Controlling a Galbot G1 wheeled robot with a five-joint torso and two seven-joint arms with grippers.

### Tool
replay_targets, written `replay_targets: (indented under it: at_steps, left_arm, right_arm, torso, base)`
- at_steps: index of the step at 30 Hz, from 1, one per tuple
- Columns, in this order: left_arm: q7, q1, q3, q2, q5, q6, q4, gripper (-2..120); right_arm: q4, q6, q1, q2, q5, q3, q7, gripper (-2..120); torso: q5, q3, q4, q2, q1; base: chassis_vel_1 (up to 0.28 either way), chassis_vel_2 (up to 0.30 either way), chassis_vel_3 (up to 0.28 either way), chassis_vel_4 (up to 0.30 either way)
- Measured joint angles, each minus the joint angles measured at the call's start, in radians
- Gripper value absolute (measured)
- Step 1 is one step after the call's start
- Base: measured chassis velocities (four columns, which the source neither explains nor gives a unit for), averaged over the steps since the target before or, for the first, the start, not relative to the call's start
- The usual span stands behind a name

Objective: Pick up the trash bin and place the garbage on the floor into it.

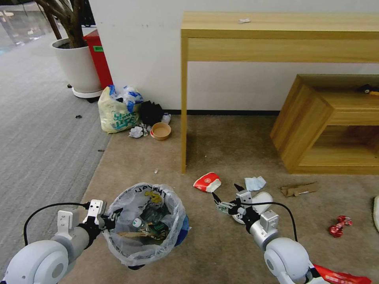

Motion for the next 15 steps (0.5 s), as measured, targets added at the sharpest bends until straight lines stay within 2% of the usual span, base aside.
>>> replay_targets:
  at_steps: [15]
  left_arm:
    - [0.017, 0.008, -0.001, -0.003, 0.014, 0.000, -0.004, 0]
  right_arm:
    - [-0.018, 0.001, -0.003, 0.007, 0.005, -0.004, 0.007, 100]
  torso:
    - [-0.0001, 0.000, 0.0001, 0.000, 0.000]
  base:
    - [-0.135, -0.139, 0.132, 0.135]
